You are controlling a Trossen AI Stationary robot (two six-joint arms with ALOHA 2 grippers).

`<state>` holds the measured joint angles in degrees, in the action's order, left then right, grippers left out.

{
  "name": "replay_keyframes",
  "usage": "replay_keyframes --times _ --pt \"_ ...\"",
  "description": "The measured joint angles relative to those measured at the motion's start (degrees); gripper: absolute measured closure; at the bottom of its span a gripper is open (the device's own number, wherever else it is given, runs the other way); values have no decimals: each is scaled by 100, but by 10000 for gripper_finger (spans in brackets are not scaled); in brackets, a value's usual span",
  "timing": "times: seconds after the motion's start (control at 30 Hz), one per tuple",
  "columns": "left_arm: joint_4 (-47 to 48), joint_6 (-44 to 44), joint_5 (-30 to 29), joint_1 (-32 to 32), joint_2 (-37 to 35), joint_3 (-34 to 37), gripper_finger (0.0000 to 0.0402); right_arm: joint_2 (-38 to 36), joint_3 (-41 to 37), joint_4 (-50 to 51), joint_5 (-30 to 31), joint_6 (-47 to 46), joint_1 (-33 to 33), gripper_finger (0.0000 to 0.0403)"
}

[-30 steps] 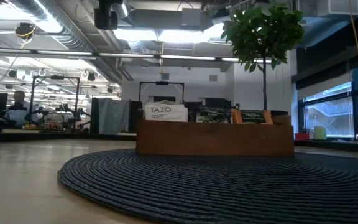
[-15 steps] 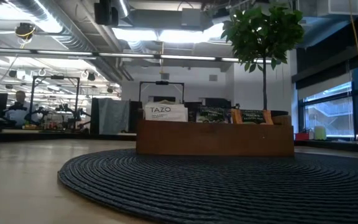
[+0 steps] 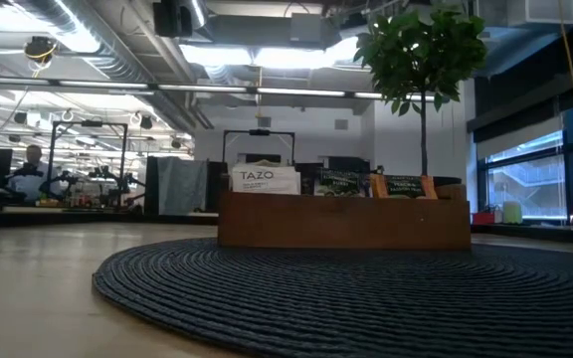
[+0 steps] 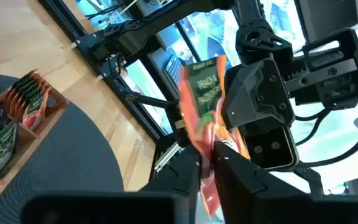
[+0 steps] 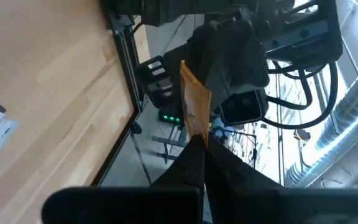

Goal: Pick & Place Tea
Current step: Put the orange tea bag into the right section of the wooden organizer

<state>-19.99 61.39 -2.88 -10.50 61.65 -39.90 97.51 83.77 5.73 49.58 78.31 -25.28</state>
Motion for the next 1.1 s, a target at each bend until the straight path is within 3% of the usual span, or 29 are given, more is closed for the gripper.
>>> replay_keyframes --times 0.17,0.33,0.53,0.8,1.1 --pt "-2 -177 5 0 0 0 393 0 0 7 -10 -186 26 381" --pt "-27 -270 0 14 0 0 387 0 0 10 128 -1022 70 328" --pt "-153 -741 96 109 -58 2 392 -204 0 833 -17 -3431 70 256" --pt "237 -1899 89 421 -177 2 394 -510 2 2843 -398 -6515 108 227" --pt "386 -4120 -745 178 353 8 394 -732 2 3564 -2763 -8248 577 226"
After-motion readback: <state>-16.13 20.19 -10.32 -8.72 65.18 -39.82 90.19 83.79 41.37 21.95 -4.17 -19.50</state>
